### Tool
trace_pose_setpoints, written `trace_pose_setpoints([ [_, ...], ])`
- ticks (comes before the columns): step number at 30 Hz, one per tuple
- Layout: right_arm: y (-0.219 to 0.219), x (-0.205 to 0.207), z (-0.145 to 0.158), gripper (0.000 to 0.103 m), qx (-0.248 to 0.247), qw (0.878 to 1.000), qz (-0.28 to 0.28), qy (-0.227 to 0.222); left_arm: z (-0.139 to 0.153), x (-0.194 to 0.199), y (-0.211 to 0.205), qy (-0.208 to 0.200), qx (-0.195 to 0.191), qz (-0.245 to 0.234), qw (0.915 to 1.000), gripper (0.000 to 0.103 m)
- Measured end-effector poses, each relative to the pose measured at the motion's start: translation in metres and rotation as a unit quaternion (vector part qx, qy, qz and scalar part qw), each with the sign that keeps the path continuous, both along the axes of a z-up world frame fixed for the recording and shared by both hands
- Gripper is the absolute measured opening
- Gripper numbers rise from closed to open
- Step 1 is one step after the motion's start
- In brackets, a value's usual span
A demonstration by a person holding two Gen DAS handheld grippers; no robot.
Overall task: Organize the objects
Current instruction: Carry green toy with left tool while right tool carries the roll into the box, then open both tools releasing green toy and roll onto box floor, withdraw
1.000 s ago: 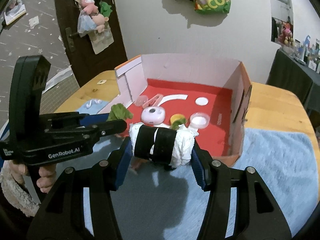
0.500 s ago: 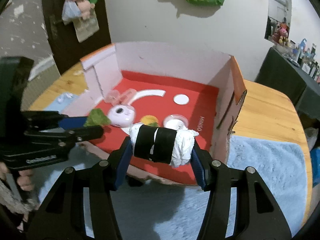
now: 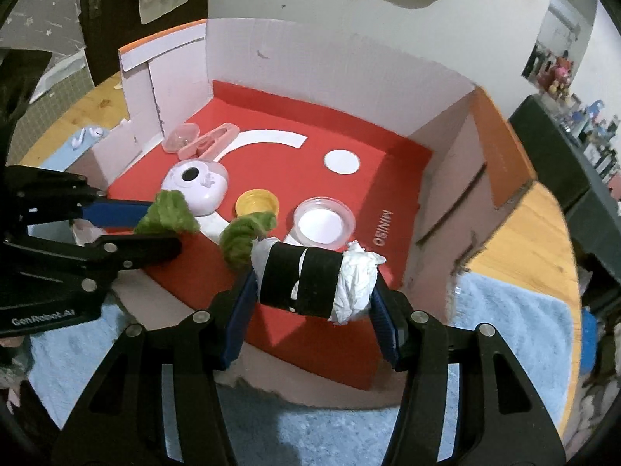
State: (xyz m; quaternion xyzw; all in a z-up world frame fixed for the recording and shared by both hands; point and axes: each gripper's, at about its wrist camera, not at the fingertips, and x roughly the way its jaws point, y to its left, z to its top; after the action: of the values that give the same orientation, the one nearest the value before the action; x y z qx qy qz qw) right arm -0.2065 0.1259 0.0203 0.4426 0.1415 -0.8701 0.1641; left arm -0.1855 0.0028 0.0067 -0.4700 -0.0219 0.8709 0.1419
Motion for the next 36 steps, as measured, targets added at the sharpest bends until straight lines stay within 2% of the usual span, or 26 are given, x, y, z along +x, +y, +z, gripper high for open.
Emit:
trace_pose_setpoints([
  [8,-0.001,-0.009,-0.009,0.053,-0.052,0.998,0.006,-0.029,-0.002,-0.010,-0.006,0.002,-0.002,0.018,0.9998,0.030],
  [19,-0.001,-0.013,-0.010,0.055,-0.066,0.997,0.010,-0.039,-0.003,-0.010,-0.004,0.002,0.000,0.023,0.9997,0.031],
  [27,-0.002,-0.011,-0.008,0.062,-0.071,0.997,0.014,-0.036,-0.002,-0.008,-0.005,0.010,-0.011,0.033,0.9994,0.044],
  [33,-0.002,-0.007,-0.005,0.062,-0.074,0.997,0.014,-0.028,0.001,-0.004,-0.007,0.016,-0.010,0.039,0.9991,0.052],
  [36,-0.002,-0.005,-0.003,0.064,-0.075,0.997,0.015,-0.024,0.003,-0.001,-0.008,0.020,-0.010,0.040,0.9990,0.052],
])
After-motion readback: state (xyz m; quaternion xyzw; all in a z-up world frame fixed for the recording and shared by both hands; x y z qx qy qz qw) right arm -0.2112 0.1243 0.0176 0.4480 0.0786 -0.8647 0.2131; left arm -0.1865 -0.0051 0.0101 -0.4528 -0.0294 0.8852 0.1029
